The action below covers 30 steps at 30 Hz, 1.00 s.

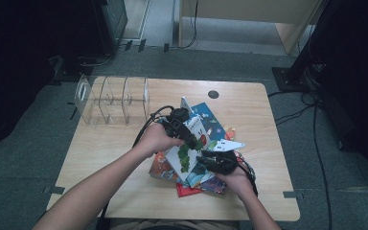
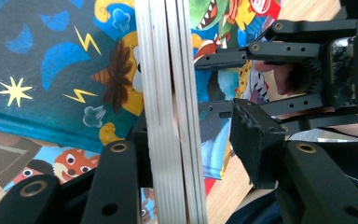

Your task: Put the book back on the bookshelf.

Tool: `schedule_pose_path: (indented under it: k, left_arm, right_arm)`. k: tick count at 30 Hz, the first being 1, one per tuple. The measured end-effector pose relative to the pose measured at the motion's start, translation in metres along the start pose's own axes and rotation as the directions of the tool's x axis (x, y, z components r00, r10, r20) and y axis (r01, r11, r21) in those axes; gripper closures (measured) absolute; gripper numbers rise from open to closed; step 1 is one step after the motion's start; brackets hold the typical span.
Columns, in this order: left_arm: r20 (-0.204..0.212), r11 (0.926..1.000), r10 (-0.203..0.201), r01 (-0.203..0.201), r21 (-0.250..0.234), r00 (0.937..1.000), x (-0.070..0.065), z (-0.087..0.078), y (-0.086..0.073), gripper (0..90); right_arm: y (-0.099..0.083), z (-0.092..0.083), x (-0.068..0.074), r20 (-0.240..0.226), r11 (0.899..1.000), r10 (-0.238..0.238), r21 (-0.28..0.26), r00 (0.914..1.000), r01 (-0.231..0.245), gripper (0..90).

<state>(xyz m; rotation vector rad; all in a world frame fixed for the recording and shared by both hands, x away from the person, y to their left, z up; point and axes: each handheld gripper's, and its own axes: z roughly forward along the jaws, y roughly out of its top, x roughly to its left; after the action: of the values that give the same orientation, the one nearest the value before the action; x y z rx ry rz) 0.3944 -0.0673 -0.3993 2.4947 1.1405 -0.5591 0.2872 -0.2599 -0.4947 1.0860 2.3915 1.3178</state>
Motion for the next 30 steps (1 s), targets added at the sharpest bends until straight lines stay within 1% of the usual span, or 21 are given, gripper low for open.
schedule_pose_path:
  k: [5,6,12,14,18,20,22,24,26,27,30]
  left_arm:
    - [-0.005,0.9998,0.001,-0.001,0.019,1.0000,0.000,0.005,0.001,59.9]
    - [-0.002,0.9999,-0.002,0.002,0.016,1.0000,0.001,0.004,0.001,62.3]
    - [0.011,0.9998,-0.015,0.015,0.013,0.9998,0.005,0.004,0.001,68.3]
    - [0.015,0.9998,-0.011,0.011,0.017,0.9998,0.006,0.004,0.001,71.5]
    - [0.021,0.9998,-0.013,0.013,0.017,0.9997,0.006,0.004,0.001,74.4]
    - [0.023,0.9996,-0.019,0.019,0.020,0.9996,0.007,0.004,0.001,74.4]
    - [0.025,0.9994,-0.025,0.024,0.023,0.9994,0.008,0.003,0.001,74.7]
    - [0.028,0.9990,-0.035,0.034,0.028,0.9990,0.009,0.003,0.001,75.0]
    - [0.036,0.9986,-0.040,0.039,0.037,0.9986,0.011,0.002,0.001,75.4]
    - [0.038,0.9982,-0.049,0.048,0.036,0.9981,0.011,0.002,0.001,75.8]
    - [0.049,0.9973,-0.064,0.062,0.039,0.9967,0.013,0.001,0.001,76.3]
  right_arm:
    - [0.000,0.000,0.000,0.000,1.000,-0.003,0.000,1.0000,0.003,61.3]
    - [0.000,0.000,0.000,0.002,1.000,-0.005,-0.001,1.0000,0.005,60.7]
    - [-0.001,0.000,0.000,0.005,1.000,-0.009,-0.002,0.9999,0.009,59.2]
    - [-0.001,0.000,-0.001,0.006,1.000,-0.013,-0.003,0.9999,0.013,58.8]
    - [-0.001,0.000,-0.001,0.014,1.000,-0.016,-0.007,0.9998,0.016,56.0]
    - [-0.001,0.000,-0.001,0.017,1.000,-0.016,-0.007,0.9997,0.017,55.2]
    - [-0.001,0.000,-0.001,0.022,1.000,-0.020,-0.008,0.9995,0.020,52.3]
    - [-0.002,0.001,-0.001,0.022,0.999,-0.035,-0.011,0.9991,0.035,48.8]
    - [-0.002,0.002,0.000,0.024,0.999,-0.042,-0.009,0.9988,0.042,43.6]
    - [-0.002,0.003,0.000,0.028,0.999,-0.046,-0.006,0.9985,0.046,40.6]
    - [-0.003,0.004,0.001,0.027,0.998,-0.057,-0.001,0.9980,0.057,38.1]
